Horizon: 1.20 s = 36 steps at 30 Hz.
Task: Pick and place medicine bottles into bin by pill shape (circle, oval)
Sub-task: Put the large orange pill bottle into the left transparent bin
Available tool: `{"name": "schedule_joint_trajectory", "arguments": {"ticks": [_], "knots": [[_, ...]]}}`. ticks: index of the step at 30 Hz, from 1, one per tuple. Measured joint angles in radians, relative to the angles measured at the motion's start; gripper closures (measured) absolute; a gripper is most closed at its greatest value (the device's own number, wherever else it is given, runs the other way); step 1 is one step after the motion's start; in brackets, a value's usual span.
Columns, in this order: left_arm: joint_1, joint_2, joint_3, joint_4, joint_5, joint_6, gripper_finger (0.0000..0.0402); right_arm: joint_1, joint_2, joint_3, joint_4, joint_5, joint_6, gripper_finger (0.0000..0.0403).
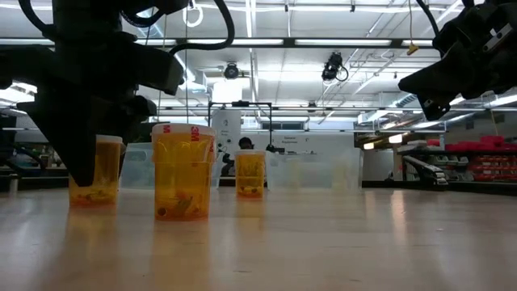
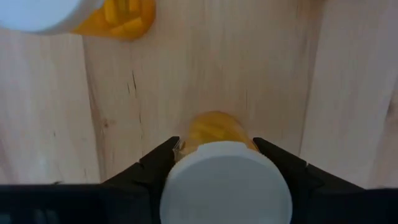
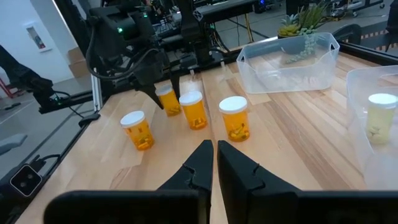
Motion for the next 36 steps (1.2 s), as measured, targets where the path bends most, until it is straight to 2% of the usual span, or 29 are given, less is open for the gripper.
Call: {"name": "schedule_joint_trajectory", "arguments": {"ticks": [4, 10, 15, 19, 25, 32, 36], "knots": [[0.0, 0.0, 0.0, -0.006, 0.0, 0.0, 0.0204, 0.0, 0.0, 0.0, 0.0, 0.0, 0.0, 0.0372], [0.001, 0.0, 0.013, -0.09, 0.0, 0.002, 0.0174, 0.0, 0.0, 0.0, 0.0, 0.0, 0.0, 0.0372], [0.02, 0.0, 0.072, -0.207, 0.0, 0.003, 0.0197, 0.0, 0.0, 0.0, 0.0, 0.0, 0.0, 0.0372], [0.048, 0.0, 0.114, -0.268, 0.0, 0.042, 0.02, 0.0, 0.0, 0.0, 0.0, 0.0, 0.0, 0.0372], [0.115, 0.0, 0.148, -0.303, -0.004, 0.138, 0.017, 0.0, 0.0, 0.0, 0.0, 0.0, 0.0, 0.0372], [0.237, 0.0, 0.225, -0.304, -0.005, 0.275, 0.0193, 0.0, 0.0, 0.0, 0.0, 0.0, 0.0, 0.0372], [0.302, -0.001, 0.268, -0.304, -0.005, 0.336, 0.0189, 0.0, 0.0, 0.0, 0.0, 0.0, 0.0, 0.0372]]}}
